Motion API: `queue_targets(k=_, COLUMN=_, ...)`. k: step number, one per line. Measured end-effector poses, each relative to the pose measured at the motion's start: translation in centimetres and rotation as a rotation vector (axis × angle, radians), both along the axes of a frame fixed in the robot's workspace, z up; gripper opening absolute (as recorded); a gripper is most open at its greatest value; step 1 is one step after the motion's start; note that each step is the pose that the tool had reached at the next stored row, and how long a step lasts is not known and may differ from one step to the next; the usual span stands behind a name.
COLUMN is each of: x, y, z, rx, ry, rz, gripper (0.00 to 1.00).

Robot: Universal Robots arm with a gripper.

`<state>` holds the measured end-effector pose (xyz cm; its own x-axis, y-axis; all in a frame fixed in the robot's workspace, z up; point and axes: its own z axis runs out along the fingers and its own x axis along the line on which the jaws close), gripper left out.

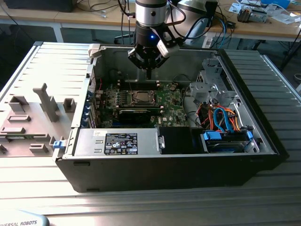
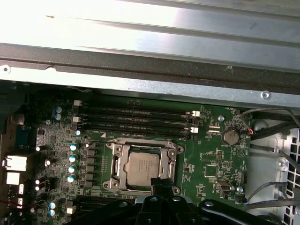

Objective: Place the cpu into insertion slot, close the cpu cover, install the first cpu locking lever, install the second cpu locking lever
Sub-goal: 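Install the first cpu locking lever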

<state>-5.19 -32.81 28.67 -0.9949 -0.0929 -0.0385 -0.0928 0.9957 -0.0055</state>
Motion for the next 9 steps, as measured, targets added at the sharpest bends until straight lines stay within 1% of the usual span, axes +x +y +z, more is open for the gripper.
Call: queue_targets(k=9, x=-0.24, y=0.0, z=0.0, rx=0.0, ry=0.0001, rz=0.0, gripper=0.11)
